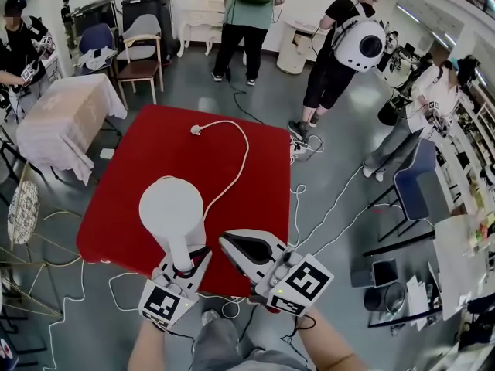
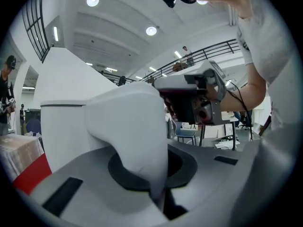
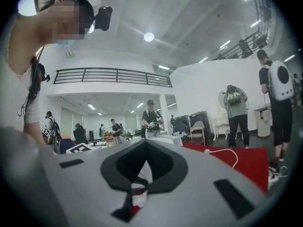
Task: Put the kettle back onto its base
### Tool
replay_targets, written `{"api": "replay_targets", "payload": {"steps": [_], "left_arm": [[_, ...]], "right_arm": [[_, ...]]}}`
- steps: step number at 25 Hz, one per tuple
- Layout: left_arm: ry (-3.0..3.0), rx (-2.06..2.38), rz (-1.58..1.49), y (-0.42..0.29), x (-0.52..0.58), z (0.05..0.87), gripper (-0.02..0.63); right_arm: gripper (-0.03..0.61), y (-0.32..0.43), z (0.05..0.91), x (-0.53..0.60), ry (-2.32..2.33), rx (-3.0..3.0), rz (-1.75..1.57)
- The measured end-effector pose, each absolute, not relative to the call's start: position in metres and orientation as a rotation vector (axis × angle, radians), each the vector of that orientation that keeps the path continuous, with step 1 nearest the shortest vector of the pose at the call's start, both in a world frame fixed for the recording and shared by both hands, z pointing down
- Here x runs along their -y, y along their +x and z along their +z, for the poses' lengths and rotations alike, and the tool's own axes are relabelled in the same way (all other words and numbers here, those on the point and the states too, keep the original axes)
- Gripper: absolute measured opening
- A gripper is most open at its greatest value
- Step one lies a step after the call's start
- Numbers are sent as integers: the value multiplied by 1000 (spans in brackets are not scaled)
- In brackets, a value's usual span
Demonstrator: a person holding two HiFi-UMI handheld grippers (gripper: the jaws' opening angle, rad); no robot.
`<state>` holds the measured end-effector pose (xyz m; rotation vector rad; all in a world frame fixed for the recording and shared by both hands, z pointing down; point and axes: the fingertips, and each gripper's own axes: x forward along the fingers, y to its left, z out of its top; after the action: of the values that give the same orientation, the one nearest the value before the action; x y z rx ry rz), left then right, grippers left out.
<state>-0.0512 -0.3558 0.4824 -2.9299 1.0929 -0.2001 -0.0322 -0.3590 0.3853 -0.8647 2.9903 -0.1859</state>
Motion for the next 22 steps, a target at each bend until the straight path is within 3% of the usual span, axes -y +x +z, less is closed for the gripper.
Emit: {"api": "replay_targets", "payload": {"steps": [4,9,14,18,22], "left_arm": [[-2959,-1043,-210,-55,350,486,13],[-2978,-1047,-196,-78,341,487,104],[-2989,-1083,-185,-94,336,481,110],[-3016,-1092,-193,-110,331,478,178],[-2987,-1184,-176,-130,322,474,184]], "right_arm": [[8,-36,385,353,-850,-2993,-198],[8,-45,386,345,-822,-3003,-209],[8,-48,387,335,-786,-3015,-212],[8,-51,387,329,-760,-3019,-210],[8,-56,384,322,-722,-3026,-205]]}}
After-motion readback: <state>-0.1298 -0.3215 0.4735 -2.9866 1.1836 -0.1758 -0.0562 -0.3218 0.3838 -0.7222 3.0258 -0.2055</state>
